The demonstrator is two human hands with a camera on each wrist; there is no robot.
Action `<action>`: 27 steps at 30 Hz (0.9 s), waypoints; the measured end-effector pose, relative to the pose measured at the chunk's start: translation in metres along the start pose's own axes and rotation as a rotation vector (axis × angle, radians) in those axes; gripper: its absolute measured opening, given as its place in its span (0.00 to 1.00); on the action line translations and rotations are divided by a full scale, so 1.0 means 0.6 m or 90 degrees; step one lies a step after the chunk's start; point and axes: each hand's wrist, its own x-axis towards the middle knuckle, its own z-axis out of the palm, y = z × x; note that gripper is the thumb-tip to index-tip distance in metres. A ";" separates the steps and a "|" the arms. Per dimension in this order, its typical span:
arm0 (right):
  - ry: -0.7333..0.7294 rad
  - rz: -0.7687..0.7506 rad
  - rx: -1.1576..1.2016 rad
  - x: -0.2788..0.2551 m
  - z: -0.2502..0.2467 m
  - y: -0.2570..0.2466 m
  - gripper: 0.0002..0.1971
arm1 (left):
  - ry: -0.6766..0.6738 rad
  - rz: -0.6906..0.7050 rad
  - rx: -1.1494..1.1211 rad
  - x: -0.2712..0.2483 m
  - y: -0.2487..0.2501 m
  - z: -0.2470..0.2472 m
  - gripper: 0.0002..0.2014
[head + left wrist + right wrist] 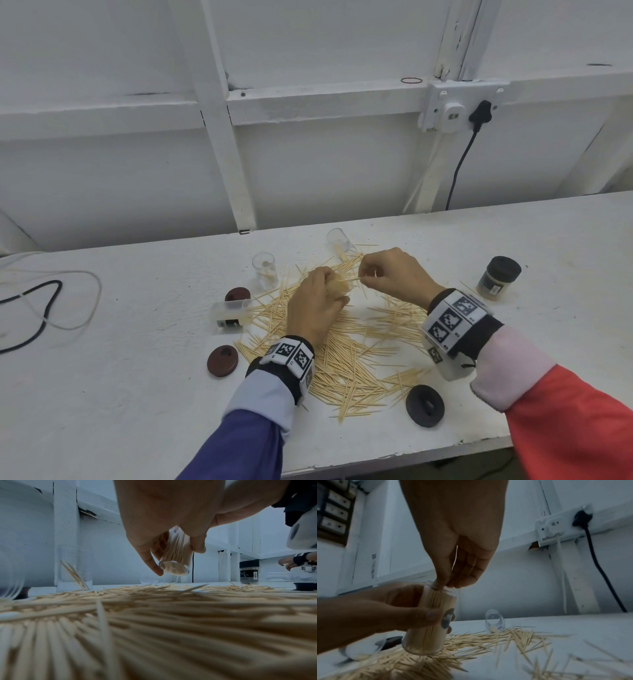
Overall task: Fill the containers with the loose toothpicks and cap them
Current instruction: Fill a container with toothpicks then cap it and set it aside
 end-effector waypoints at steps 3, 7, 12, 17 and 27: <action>-0.001 -0.055 -0.074 0.006 0.010 -0.018 0.04 | -0.060 0.017 -0.039 -0.002 0.003 0.002 0.26; 0.058 -0.059 0.071 0.015 0.024 -0.027 0.04 | -0.093 0.018 -0.107 -0.003 0.005 0.001 0.27; 0.197 -0.064 0.153 0.018 0.042 -0.024 0.08 | -0.057 0.009 -0.172 -0.005 0.008 -0.001 0.27; 0.041 -0.099 0.132 -0.001 0.049 -0.030 0.30 | 0.007 -0.016 -0.209 -0.006 0.009 -0.007 0.29; -0.067 -0.094 0.159 -0.005 0.027 -0.001 0.26 | 0.012 -0.012 -0.183 -0.008 0.010 -0.010 0.34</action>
